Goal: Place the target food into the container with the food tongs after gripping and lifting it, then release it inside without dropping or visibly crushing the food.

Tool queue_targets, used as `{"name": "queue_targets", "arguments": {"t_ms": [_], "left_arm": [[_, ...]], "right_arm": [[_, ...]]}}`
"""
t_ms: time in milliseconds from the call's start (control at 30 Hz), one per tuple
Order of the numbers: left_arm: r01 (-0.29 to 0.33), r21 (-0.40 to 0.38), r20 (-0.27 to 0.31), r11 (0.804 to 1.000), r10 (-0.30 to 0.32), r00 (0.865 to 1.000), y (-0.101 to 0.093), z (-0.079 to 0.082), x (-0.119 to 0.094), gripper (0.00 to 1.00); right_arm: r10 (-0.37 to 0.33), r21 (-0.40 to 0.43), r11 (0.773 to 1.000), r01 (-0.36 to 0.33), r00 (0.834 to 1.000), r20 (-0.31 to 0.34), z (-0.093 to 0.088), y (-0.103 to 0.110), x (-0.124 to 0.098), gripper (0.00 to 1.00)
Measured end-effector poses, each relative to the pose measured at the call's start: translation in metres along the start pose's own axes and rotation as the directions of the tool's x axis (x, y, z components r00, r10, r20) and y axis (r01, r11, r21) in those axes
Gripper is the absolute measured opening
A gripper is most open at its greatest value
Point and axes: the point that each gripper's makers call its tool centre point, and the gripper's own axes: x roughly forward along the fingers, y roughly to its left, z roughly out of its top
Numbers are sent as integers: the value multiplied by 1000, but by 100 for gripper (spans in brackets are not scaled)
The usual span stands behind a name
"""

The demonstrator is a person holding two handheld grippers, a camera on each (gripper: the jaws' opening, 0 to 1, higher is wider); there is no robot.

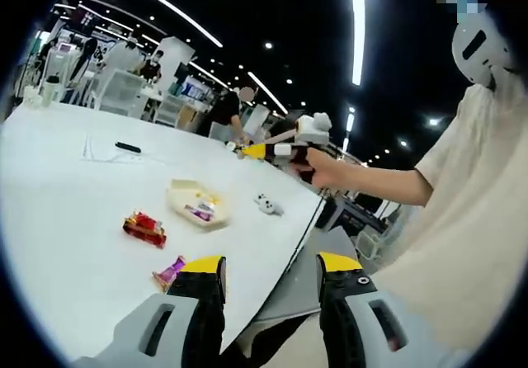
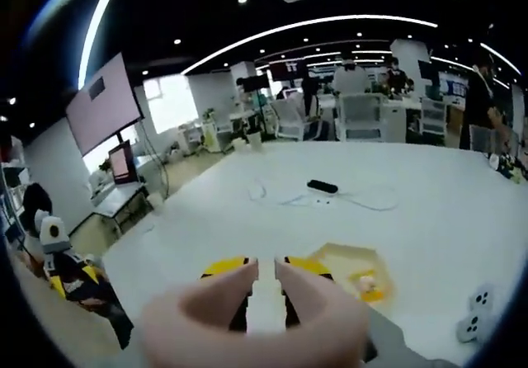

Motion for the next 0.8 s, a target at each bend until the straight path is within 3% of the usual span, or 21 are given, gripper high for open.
{"name": "queue_targets", "arguments": {"t_ms": [267, 500, 633, 800], "left_arm": [[56, 12, -26, 998, -55, 998, 2, -2, -1, 43], [106, 17, -71, 994, -105, 992, 13, -4, -4, 43], [132, 19, -100, 991, -129, 987, 20, -7, -6, 43], [145, 12, -100, 989, -143, 985, 26, -4, -4, 43]], "right_arm": [[33, -18, 999, -34, 998, -49, -30, 35, 3, 18], [31, -11, 999, -31, 998, -55, -41, 52, 2, 20], [41, 36, 999, -39, 998, -42, -42, 57, 3, 21], [42, 28, 999, -40, 997, -59, -48, 64, 6, 22]]}}
